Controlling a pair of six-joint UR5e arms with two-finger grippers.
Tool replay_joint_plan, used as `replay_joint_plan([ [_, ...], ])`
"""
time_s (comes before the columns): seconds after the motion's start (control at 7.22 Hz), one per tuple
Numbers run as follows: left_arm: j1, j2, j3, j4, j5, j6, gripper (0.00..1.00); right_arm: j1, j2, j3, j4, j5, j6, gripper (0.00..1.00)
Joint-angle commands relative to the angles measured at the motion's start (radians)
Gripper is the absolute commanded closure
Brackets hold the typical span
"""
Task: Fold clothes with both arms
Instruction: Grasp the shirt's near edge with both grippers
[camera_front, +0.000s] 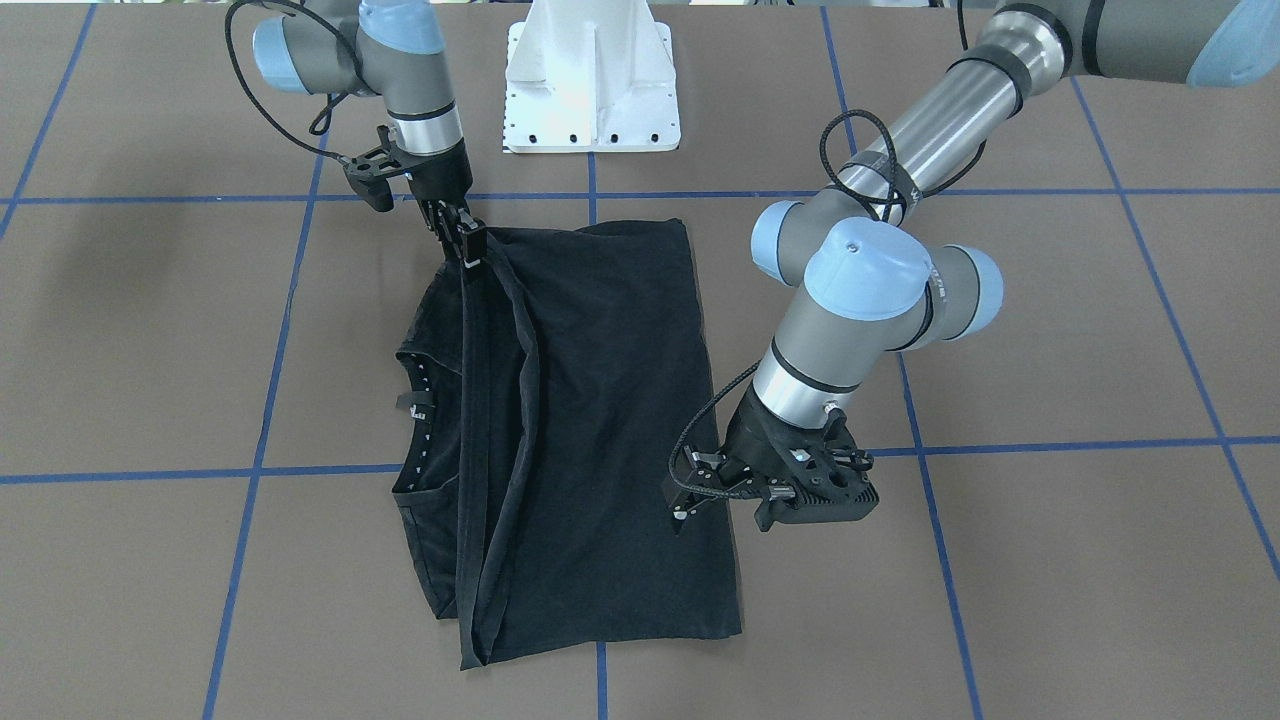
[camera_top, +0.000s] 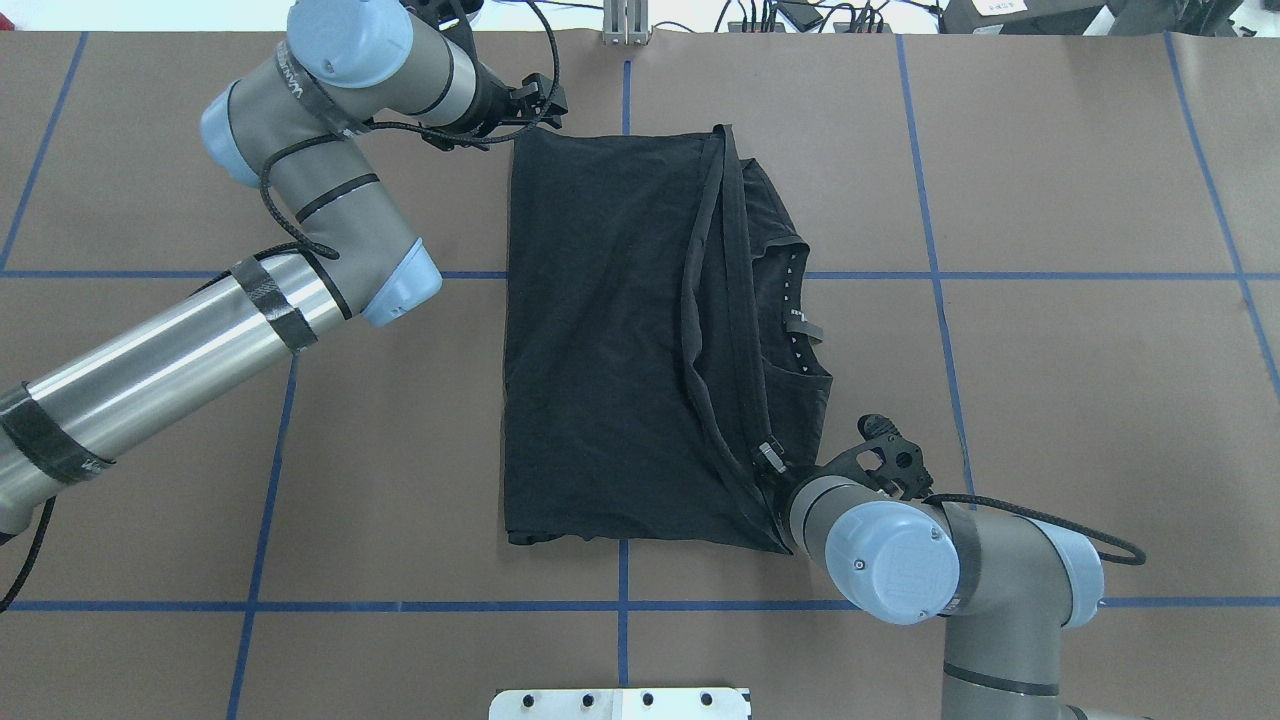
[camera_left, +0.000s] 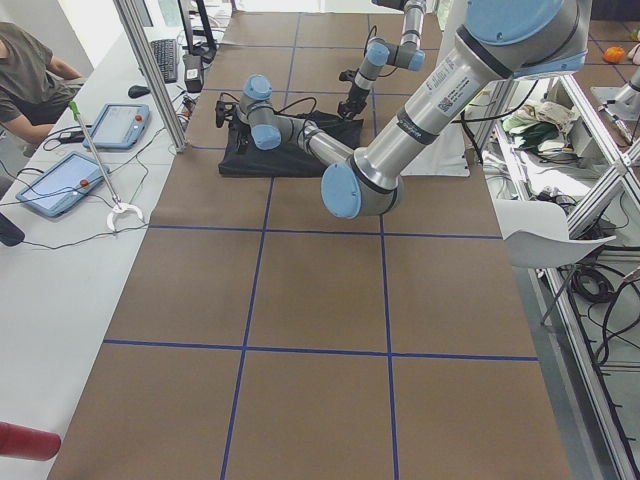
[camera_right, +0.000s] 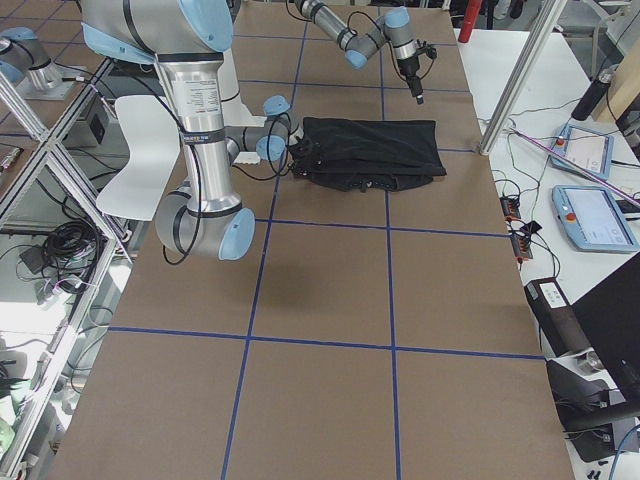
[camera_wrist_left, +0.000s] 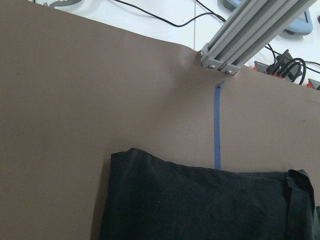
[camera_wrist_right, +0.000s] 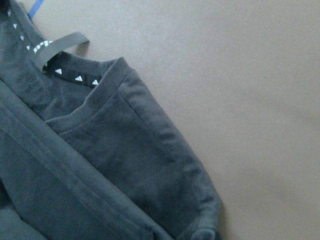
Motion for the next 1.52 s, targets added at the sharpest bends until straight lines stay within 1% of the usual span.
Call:
replay_joint_plan([
  [0.0,0.000,0.002,0.000,-0.001,0.000,0.000,0.01,0.004,-0.003,0.026,0.000,0.001,-0.006,1.00],
  [0.14,0.000,0.030,-0.031,-0.011,-0.002,-0.052,0.01,0.004,-0.022,0.058,0.000,0.006,-0.009,1.00],
  [0.28,0.032,0.093,-0.162,-0.010,0.008,-0.183,0.01,0.004,-0.052,0.093,0.000,0.010,-0.011,1.00],
  [0.42,0.110,0.211,-0.348,-0.004,0.050,-0.301,0.01,0.004,-0.081,0.130,0.000,0.013,-0.011,1.00],
  [0.55,0.226,0.353,-0.548,0.001,0.151,-0.416,0.02,0.002,-0.101,0.158,-0.002,0.021,-0.011,1.00],
  [0.69,0.334,0.488,-0.686,0.001,0.246,-0.499,0.02,0.002,-0.103,0.165,-0.002,0.033,-0.011,1.00],
  [0.83,0.444,0.568,-0.762,0.001,0.332,-0.593,0.04,0.002,-0.103,0.169,-0.002,0.036,-0.011,1.00],
  [0.97,0.539,0.580,-0.757,0.010,0.401,-0.677,0.09,0.002,-0.103,0.167,-0.002,0.036,-0.009,1.00],
  [1.11,0.604,0.580,-0.751,0.015,0.435,-0.731,0.13,0.002,-0.103,0.167,-0.002,0.036,-0.009,1.00],
  [1.38,0.684,0.565,-0.702,0.016,0.449,-0.788,0.15,0.002,-0.103,0.164,-0.002,0.036,-0.009,1.00],
])
